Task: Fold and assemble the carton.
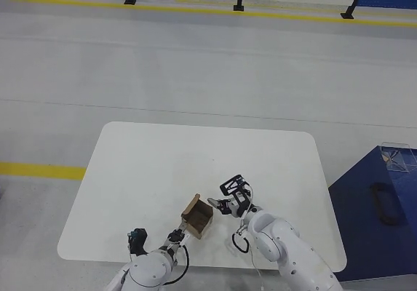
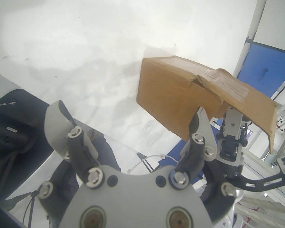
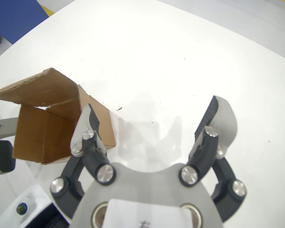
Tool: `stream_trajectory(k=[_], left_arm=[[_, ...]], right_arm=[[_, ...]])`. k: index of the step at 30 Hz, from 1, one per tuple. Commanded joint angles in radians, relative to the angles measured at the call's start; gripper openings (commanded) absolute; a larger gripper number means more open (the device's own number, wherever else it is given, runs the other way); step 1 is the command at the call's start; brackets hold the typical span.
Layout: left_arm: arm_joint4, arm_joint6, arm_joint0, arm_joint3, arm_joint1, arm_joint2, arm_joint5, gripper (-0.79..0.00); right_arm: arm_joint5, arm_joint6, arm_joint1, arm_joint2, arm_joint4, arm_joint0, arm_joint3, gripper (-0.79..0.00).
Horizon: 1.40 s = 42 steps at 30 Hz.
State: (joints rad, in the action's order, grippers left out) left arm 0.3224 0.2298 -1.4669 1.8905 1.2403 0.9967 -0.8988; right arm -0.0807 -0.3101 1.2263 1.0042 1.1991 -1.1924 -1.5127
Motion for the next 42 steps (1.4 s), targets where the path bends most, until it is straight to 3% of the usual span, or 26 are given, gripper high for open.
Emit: stream_trajectory(k=[1,20,28,35,42], left_arm=[[-0.003,0.002,0.003,-0.002,0.003,-0.003,0.001,0.0],[0.018,0.053,0.053,-0.094,0.045,-0.03,-0.031,0.0],[0.043,0.071,0.082,-0.135,0.068,-0.044,-0.039,0.0],[0.024,0.074,0.055,-0.114,0.076,-0.055,-0.02,0.0],[0.033,0.083,0.003,-0.045,0.08,-0.039,0.015,0.0]], right_arm=[[-0.005,-0.005,0.003,-0.01,0.013,0.007,0.007,0.0],[-0.038,-0.035,0.018,-0.048,0.077,0.005,0.027,0.0],[0.006,-0.009,0.024,-0.042,0.098,-0.004,0.015,0.0],[0.021,-0.003,-0.004,0.071,0.154,-0.106,-0.076,0.0],[-0.088,-0.072,-0.042,0.196,0.194,-0.277,-0.205,0.0]])
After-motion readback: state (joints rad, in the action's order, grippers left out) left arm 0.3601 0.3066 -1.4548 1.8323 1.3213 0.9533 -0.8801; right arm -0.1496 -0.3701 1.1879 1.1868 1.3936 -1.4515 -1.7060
